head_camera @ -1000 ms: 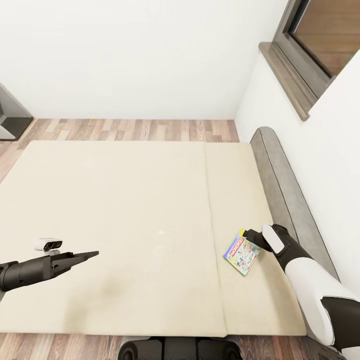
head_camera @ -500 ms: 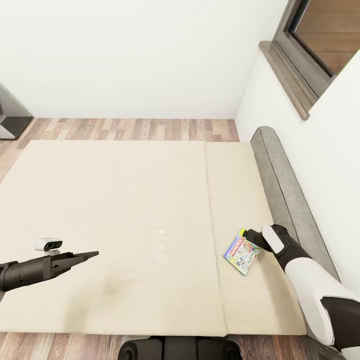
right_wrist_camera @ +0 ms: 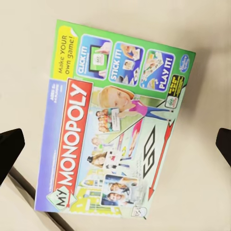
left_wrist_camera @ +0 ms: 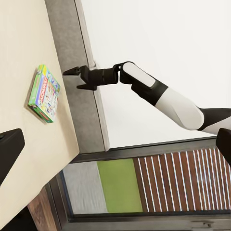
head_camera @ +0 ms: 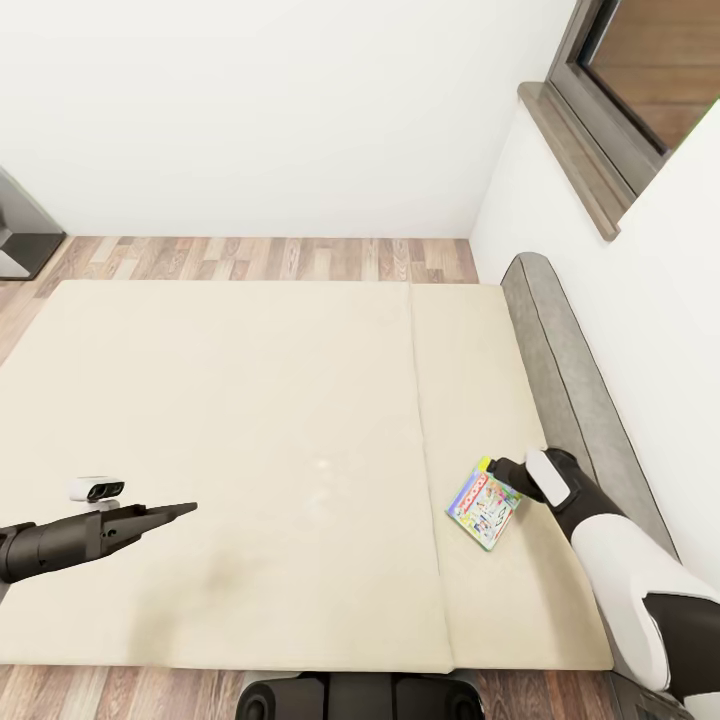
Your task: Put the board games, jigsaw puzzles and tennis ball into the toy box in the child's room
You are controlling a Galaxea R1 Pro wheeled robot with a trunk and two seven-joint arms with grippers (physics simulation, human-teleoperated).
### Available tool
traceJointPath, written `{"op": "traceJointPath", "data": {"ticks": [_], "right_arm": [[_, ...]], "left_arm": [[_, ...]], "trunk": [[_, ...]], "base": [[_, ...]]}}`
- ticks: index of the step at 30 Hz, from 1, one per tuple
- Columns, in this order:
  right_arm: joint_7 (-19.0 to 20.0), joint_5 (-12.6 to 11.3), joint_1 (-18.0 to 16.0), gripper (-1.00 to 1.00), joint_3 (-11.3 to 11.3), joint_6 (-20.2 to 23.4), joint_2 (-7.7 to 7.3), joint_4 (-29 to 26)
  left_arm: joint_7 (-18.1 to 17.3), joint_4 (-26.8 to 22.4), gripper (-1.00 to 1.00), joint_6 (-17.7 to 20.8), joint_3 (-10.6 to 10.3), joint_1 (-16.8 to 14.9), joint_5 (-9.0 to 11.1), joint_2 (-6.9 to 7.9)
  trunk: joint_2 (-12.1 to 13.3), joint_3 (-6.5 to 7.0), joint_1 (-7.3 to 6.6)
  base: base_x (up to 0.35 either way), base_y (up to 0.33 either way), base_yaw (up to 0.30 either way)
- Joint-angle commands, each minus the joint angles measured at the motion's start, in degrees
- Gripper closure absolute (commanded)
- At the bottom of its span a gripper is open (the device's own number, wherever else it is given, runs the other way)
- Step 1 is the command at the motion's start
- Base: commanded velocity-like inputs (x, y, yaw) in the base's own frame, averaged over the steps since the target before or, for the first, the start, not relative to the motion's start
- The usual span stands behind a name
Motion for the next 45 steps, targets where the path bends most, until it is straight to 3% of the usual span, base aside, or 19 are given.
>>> {"op": "traceJointPath", "data": {"ticks": [1, 13, 45], "right_arm": [[-0.49, -0.61, -0.06, -1.00, -0.05, 0.22, -0.02, -0.13], [-0.14, -0.75, -1.35, -1.00, -0.45, 0.81, 0.07, -0.37], [-0.32, -0.70, -2.84, -1.00, -0.66, 2.93, -0.09, -0.39]], "left_arm": [[-0.21, -0.01, -1.00, 0.61, -0.01, -0.02, -0.02, 0.03], [-0.21, -0.01, -1.00, 0.61, -0.01, -0.02, -0.02, 0.00], [-0.21, -0.01, -1.00, 0.59, -0.01, -0.02, 0.00, 0.04]], "trunk": [[-0.09, -0.07, 0.03], [-0.09, -0.40, 0.03], [-0.09, -3.34, 0.03]], "base": [[0.000, 0.000, 0.000], [0.000, 0.000, 0.000], [0.000, 0.000, 0.000]]}}
